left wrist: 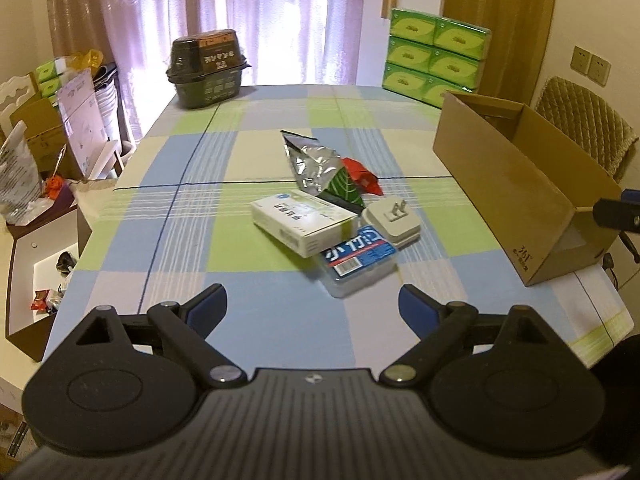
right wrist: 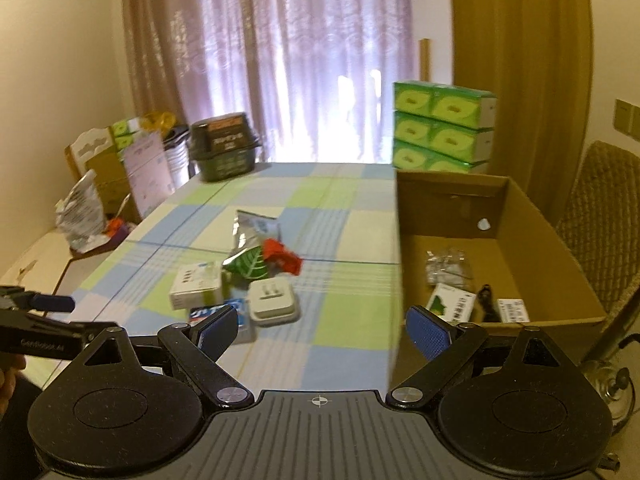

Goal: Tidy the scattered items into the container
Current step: 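Withdraw both tools from the cardboard box back over the table, then move the left tool to the white medicine box while the right tool approaches the blue floss-pick box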

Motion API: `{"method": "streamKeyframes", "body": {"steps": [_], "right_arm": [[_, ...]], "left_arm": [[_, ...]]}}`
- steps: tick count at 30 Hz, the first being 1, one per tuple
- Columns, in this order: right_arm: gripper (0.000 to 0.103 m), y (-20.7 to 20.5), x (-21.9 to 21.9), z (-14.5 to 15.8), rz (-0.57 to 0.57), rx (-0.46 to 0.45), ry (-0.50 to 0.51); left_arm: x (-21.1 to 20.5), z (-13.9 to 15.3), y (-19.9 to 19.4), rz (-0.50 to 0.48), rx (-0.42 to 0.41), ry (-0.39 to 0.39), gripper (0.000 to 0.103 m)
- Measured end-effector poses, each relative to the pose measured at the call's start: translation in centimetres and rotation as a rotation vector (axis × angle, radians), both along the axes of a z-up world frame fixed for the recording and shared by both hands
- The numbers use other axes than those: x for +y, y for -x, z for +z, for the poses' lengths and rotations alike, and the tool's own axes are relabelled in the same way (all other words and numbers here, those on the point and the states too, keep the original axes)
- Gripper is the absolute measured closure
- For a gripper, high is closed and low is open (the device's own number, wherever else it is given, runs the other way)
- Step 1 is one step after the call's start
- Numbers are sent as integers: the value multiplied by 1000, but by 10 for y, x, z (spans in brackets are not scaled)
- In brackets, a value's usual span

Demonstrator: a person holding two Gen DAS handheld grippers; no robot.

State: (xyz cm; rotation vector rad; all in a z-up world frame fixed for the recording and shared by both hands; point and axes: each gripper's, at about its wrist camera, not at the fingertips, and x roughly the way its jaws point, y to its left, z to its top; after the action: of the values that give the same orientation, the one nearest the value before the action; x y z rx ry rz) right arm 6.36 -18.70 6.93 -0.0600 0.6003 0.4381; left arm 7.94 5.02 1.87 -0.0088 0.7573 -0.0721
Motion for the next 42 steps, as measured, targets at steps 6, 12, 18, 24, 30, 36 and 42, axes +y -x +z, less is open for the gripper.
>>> {"method": "streamKeyframes", "body": {"steps": [6, 12, 18, 24, 30, 36, 42], "right_arm": [[7, 0, 19, -7, 43, 20, 10], [7, -2, 33, -14, 83, 35, 30], [7, -3, 44, -25, 120, 58, 49], [7, -9, 54, -38, 153, 82, 65], [7, -20, 62, -54, 177, 117, 76], [7, -35, 67, -74, 186, 161, 81], [7, -55, 72, -95, 207, 202, 83]], "left_arm": [[10, -1, 1, 16, -1, 12, 11], [21, -5, 0, 38, 6, 27, 11], [26, -10, -6, 42, 15, 31, 11], [27, -13, -15, 34, 24, 27, 11], [25, -17, -34, 21, 39, 30, 11], [19, -27, -61, 15, 73, 59, 11], [5, -39, -97, 4, 95, 68, 11]]}}
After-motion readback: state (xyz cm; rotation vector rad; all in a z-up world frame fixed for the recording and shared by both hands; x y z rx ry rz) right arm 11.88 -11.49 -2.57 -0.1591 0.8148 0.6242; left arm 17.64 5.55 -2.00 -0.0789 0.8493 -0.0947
